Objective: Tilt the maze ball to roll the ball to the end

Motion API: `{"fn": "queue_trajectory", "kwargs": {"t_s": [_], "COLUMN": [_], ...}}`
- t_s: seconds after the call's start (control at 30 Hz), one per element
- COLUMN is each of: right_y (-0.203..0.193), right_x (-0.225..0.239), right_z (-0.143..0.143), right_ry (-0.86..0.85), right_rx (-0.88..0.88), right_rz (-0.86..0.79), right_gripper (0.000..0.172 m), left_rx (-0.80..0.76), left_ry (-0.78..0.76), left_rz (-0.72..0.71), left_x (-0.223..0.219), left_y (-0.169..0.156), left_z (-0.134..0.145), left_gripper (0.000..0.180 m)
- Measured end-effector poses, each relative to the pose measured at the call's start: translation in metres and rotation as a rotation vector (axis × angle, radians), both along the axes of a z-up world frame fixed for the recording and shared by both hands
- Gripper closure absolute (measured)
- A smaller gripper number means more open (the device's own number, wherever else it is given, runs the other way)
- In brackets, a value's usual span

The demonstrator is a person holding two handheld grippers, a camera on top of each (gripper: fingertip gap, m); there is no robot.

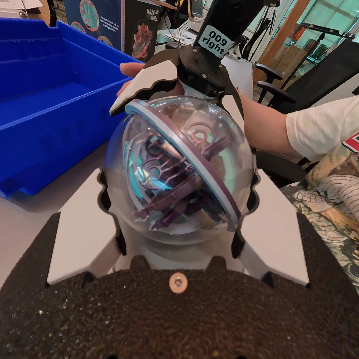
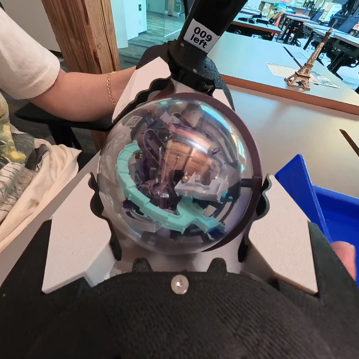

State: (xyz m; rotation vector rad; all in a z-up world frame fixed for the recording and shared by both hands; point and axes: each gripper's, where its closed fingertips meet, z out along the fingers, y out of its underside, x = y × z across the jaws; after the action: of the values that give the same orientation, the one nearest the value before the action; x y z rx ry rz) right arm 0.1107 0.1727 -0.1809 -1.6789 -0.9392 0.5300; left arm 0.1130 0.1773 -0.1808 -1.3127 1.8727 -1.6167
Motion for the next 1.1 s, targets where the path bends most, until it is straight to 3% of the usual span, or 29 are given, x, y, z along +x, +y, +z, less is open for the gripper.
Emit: {"fn": "queue_trajectory", "kwargs": {"t_s": [0.3, 0.57, 0.67, 0.77, 0.87, 1.0, 1.1], "right_y": [0.004, 0.004, 0.005, 0.005, 0.003, 0.007, 0.009], "right_x": [-0.008, 0.005, 0.012, 0.016, 0.012, 0.003, 0.002], "right_z": [0.002, 0.0, -0.004, -0.009, -0.01, -0.008, -0.01], "right_ry": [0.087, 0.155, 0.139, 0.095, 0.053, -0.012, -0.003], "right_rx": [0.093, 0.146, 0.169, 0.184, 0.198, 0.257, 0.247], "right_rz": [-0.085, -0.251, -0.313, -0.358, -0.364, -0.389, -0.419], "right_gripper": [0.014, 0.014, 0.014, 0.014, 0.014, 0.014, 0.014], "left_rx": [-0.02, -0.08, -0.129, -0.171, -0.118, -0.049, -0.023], "left_ry": [-0.037, 0.064, 0.198, 0.281, 0.306, 0.328, 0.32], "left_rz": [0.012, 0.137, 0.21, 0.244, 0.263, 0.291, 0.318], "left_x": [-0.001, 0.005, 0.001, -0.005, -0.004, 0.005, 0.007], "left_y": [0.004, 0.019, 0.024, 0.02, 0.014, 0.008, 0.01], "left_z": [0.006, 0.002, -0.003, 0.0, -0.004, -0.015, -0.014], "left_gripper": [0.038, 0.033, 0.039, 0.055, 0.048, 0.025, 0.023]}}
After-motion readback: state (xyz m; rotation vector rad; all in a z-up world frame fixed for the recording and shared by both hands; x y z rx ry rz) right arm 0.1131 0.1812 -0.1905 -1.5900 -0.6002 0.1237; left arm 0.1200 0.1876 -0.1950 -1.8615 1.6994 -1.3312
